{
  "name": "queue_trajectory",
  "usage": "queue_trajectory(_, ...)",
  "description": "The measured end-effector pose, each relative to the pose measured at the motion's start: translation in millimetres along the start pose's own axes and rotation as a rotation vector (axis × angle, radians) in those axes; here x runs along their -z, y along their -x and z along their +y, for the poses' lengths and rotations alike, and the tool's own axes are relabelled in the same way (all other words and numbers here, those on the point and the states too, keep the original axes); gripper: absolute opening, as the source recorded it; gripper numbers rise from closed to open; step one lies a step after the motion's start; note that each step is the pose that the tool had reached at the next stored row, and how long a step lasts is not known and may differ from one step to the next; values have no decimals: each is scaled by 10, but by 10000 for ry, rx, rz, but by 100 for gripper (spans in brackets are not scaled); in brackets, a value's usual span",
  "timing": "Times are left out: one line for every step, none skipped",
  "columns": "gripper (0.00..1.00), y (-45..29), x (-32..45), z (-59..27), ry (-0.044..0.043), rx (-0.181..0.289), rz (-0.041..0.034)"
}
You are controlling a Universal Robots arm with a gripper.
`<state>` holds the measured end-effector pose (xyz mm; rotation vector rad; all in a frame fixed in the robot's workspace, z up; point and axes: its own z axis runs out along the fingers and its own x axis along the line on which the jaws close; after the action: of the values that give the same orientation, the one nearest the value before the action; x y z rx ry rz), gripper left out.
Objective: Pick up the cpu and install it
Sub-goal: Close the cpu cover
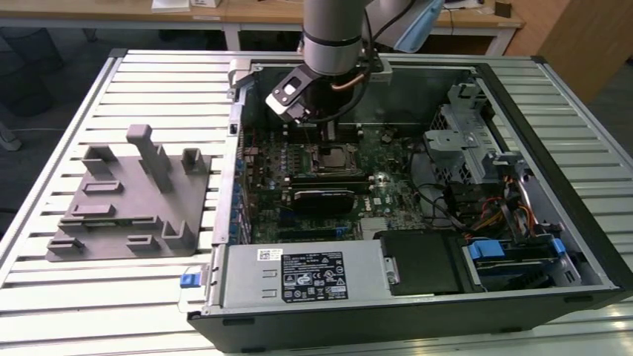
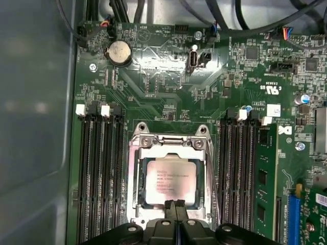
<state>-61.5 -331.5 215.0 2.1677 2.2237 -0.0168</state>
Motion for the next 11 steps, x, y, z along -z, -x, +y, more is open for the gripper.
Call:
queue_trajectory(11, 0, -13, -3, 0, 0, -1)
queue_trajectory(11, -1, -25, -6, -1, 0, -1)
queue_trajectory(11, -1, -36, -7, 0, 0, 0)
queue_trajectory(11, -2, -48, -9, 0, 0, 0)
queue_trajectory(11, -2, -57, -11, 0, 1, 0)
queue_trajectory(11, -2, -66, -12, 0, 0, -1)
queue_trajectory(11, -3, -73, -13, 1, 0, 0)
queue_trajectory(11, -3, -78, -14, 0, 1, 0)
queue_trajectory(11, -3, -82, -17, 0, 0, -1)
queue_trajectory(11, -3, -85, -19, -1, 0, -1)
queue_trajectory(11, -3, -90, -20, 0, 0, -1)
